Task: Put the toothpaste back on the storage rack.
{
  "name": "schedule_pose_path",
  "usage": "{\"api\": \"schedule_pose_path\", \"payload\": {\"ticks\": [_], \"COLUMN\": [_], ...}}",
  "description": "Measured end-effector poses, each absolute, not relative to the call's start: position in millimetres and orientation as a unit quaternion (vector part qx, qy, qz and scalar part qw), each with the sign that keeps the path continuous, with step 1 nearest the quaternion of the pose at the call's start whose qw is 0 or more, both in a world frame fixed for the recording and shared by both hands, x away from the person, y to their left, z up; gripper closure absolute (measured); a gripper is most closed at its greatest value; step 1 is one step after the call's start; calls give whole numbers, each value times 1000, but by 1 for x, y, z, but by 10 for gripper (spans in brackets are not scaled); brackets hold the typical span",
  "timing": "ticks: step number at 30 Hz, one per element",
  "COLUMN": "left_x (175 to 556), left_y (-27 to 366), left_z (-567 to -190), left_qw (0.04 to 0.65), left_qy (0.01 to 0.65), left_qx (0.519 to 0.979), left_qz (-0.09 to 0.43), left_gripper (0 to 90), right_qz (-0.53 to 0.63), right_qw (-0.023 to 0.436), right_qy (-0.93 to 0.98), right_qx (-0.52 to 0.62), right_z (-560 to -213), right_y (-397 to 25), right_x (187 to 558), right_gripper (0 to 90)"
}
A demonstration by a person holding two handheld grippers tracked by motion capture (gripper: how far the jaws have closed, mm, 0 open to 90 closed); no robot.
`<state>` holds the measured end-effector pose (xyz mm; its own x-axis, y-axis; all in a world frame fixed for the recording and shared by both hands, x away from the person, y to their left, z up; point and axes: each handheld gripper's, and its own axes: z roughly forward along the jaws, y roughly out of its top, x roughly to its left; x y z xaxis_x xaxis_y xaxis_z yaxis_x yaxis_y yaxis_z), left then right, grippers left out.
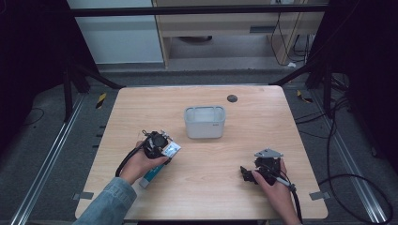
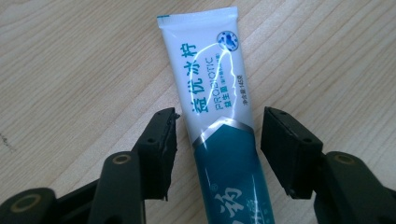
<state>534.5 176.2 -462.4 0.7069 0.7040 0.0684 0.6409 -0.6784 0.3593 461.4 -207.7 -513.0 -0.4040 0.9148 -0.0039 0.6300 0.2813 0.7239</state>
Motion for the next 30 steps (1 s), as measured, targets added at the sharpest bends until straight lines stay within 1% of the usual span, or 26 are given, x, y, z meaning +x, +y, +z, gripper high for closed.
{"api": "schedule_pose_path", "payload": {"ticks": [10,13,21,30], "left_x": [538,538,538,539], "left_y": [175,175,177,174], "left_z": [-467,-468,-468,-466], "left_qw": [150,151,161,148], "left_qy": [367,366,370,355], "left_qx": [914,914,912,921], "left_qz": [90,92,74,69], "left_gripper": [522,542,597,656], "right_qz": [329,329,329,329], "right_qw": [217,216,217,216], "right_qy": [771,771,771,771], "right_qx": [501,501,501,501], "right_z": [-513,-513,-513,-513], "right_y": [-208,-208,-208,-208], "right_x": [461,461,461,461], "right_gripper": [4,4,4,4]}}
